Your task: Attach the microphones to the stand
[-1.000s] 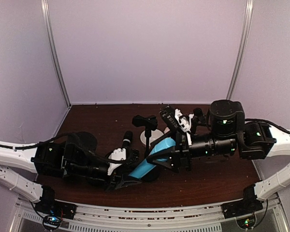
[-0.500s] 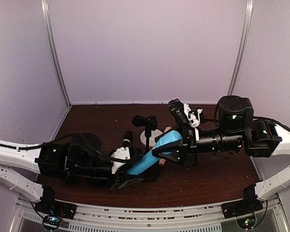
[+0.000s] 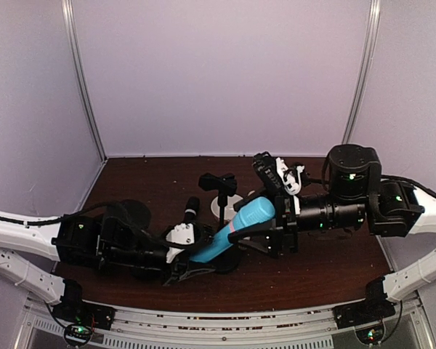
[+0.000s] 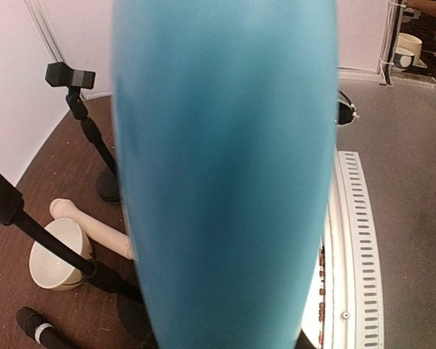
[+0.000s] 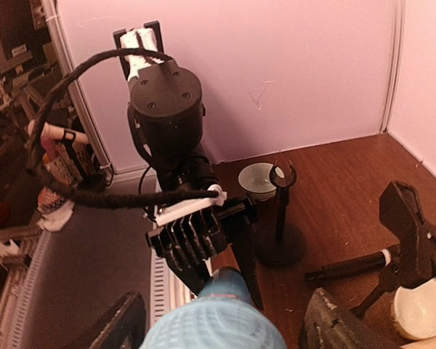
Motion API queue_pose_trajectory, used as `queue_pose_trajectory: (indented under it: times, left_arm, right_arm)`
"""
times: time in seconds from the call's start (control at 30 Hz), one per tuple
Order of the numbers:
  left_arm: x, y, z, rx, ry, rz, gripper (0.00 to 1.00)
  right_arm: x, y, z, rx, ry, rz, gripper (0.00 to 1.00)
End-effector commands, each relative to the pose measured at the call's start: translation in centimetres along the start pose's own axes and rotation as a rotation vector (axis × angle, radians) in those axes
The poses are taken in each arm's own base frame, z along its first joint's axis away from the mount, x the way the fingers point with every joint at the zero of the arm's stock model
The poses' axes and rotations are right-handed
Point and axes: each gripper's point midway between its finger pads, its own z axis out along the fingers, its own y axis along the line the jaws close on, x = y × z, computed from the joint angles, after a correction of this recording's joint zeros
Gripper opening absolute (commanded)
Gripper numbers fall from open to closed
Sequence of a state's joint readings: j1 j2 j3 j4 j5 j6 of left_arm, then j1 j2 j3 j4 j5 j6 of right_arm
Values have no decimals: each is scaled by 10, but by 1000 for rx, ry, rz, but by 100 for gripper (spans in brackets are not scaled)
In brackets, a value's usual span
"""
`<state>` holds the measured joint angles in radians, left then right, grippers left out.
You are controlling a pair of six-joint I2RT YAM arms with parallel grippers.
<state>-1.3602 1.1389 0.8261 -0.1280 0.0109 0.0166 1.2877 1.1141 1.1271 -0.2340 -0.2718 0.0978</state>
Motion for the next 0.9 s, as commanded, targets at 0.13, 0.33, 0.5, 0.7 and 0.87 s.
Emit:
queue_pose_trajectory:
  times: [0.13, 0.33, 0.5, 0.7, 0.87]
  left_arm:
    - [-17, 14, -31, -61, -138, -63, 0]
    - [-23, 29, -62, -131, -192, -90, 0]
    - [-22, 37, -74, -160, -221, -116, 0]
    - [-21, 33, -71, -130, -223, -128, 0]
    - [-19, 34, -68, -136, -213, -123, 0]
  right_arm:
    - [-28, -54, -50, 172, -98, -17, 81]
    - [-20, -106, -50, 257, -99, 48, 77]
    - [-10, -135, -29, 285, -66, 101, 76]
    - [-16, -123, -23, 198, -105, 125, 75]
    - [-23, -119, -43, 241, -124, 103, 75]
